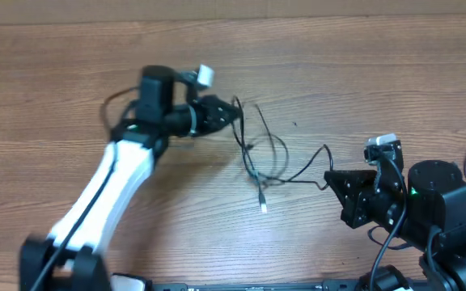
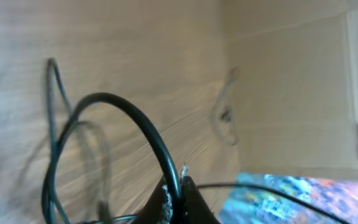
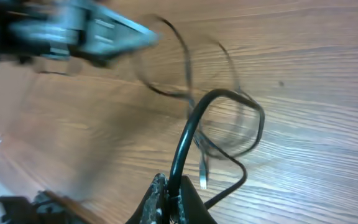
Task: Untangle cables
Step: 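Pull the grasped strand up and left with the left gripper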
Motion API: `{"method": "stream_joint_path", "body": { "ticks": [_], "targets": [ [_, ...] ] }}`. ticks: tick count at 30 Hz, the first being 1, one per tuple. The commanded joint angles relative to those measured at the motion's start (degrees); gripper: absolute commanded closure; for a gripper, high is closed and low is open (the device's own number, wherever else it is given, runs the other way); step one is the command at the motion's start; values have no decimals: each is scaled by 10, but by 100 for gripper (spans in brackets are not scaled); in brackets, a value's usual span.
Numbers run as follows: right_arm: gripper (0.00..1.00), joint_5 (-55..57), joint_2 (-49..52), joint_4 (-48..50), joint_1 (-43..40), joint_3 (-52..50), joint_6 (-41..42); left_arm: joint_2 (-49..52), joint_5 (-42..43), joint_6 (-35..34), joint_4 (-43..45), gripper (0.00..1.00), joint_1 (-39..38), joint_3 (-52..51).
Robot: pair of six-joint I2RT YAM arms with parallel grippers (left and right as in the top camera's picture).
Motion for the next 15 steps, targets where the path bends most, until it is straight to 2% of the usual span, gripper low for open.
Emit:
{"method": "stream_joint_path", "body": {
  "ticks": [1,3,6,8,12,15],
  "targets": [
    [96,38,4,9,-1,-24,10,-87,46,54,0,96,17,7],
    [92,42,9,17,-1,-41,33,-130,54,84,0,96,21,7],
    [66,42,24,37,-1,-68,65,-192,54,144,-15,96,20,7],
    [53,42,40,42,-1,-81,83,-226,53,186,-32,96,20,7],
    [45,13,81,41,-1,-85,88,-273,53,233,-68,96,20,7],
    [42,-50,116,53,-1,-85,55,-293,53,244,-87,96,20,7]
  ]
}}
